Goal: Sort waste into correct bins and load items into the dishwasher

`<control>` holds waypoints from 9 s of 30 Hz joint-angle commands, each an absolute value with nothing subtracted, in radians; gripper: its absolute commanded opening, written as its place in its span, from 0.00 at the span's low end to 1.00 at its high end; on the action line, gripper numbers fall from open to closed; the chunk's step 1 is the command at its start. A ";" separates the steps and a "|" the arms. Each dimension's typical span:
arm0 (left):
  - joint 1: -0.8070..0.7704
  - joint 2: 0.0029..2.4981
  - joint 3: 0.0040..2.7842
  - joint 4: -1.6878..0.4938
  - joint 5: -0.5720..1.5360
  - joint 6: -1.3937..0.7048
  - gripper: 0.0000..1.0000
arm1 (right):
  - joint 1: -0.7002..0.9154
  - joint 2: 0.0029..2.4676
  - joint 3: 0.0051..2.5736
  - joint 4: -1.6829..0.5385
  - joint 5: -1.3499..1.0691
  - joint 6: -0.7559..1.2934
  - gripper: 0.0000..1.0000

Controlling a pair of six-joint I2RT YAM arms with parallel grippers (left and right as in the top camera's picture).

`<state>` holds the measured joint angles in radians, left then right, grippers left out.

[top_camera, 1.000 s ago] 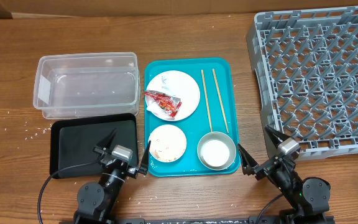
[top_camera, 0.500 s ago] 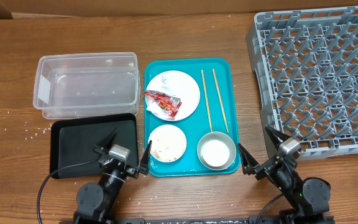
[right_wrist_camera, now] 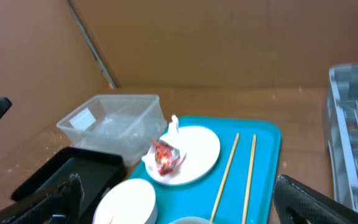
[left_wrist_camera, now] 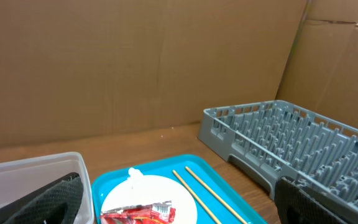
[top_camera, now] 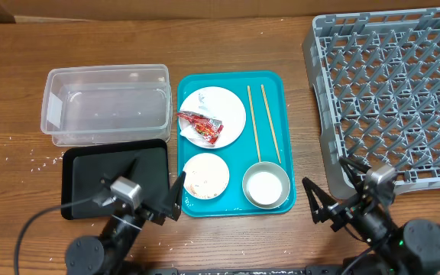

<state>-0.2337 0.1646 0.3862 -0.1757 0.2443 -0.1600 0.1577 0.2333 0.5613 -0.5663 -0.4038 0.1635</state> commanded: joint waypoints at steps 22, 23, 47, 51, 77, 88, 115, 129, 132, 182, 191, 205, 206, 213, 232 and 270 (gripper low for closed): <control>-0.302 1.311 1.318 -1.131 0.656 -0.207 0.88 | 0.156 1.029 1.309 -1.071 -0.476 0.305 1.00; -0.336 1.334 1.318 -1.145 0.621 -0.207 0.85 | 0.156 1.029 1.309 -1.073 -0.433 0.347 1.00; -0.793 1.824 1.311 -0.920 0.211 -0.381 0.04 | 0.156 1.029 1.309 -1.113 -0.262 0.525 1.00; -0.788 1.812 1.327 -0.938 0.210 -0.382 0.04 | 0.156 1.029 1.309 -1.113 -0.262 0.525 1.00; -0.212 1.647 1.540 -1.076 1.582 0.008 0.04 | 0.160 1.090 1.309 -0.752 -1.085 0.213 0.91; -0.230 1.647 1.540 -1.073 1.579 0.009 0.04 | 0.295 1.166 1.309 -0.632 -1.101 0.255 0.86; -0.187 1.647 1.540 -1.196 1.274 0.000 1.00 | -0.291 1.073 1.311 -1.134 -0.390 0.334 0.52; -0.191 1.647 1.540 -1.218 1.158 0.000 1.00 | -0.333 1.359 1.311 -1.229 0.028 0.397 0.58; -0.191 1.647 1.540 -1.238 1.130 0.001 1.00 | -0.333 1.424 1.311 -1.204 0.009 0.385 0.58; -0.672 1.873 1.246 -0.942 0.068 -0.691 0.04 | -0.324 1.275 1.496 -1.407 -0.556 0.257 1.00; -0.620 1.779 1.364 -1.127 0.194 -0.662 0.04 | -0.325 1.275 1.496 -1.420 -0.556 0.254 1.00; -0.128 1.516 1.406 -1.352 0.658 -0.231 0.04 | -0.325 1.275 1.496 -1.417 -0.555 0.253 1.00; -0.081 1.516 1.390 -1.364 0.704 -0.181 0.04 | -0.325 1.275 1.496 -1.416 -0.555 0.253 1.00; 0.268 1.517 1.159 -1.374 1.028 0.150 0.04 | -0.325 1.275 1.496 -1.416 -0.555 0.253 1.00; 0.615 1.620 0.990 -1.446 1.363 0.593 0.04 | -0.325 1.275 1.496 -1.409 -0.556 0.258 1.00; 0.434 1.716 1.020 -1.692 1.419 0.754 0.04 | -0.325 1.275 1.496 -1.409 -0.556 0.258 1.00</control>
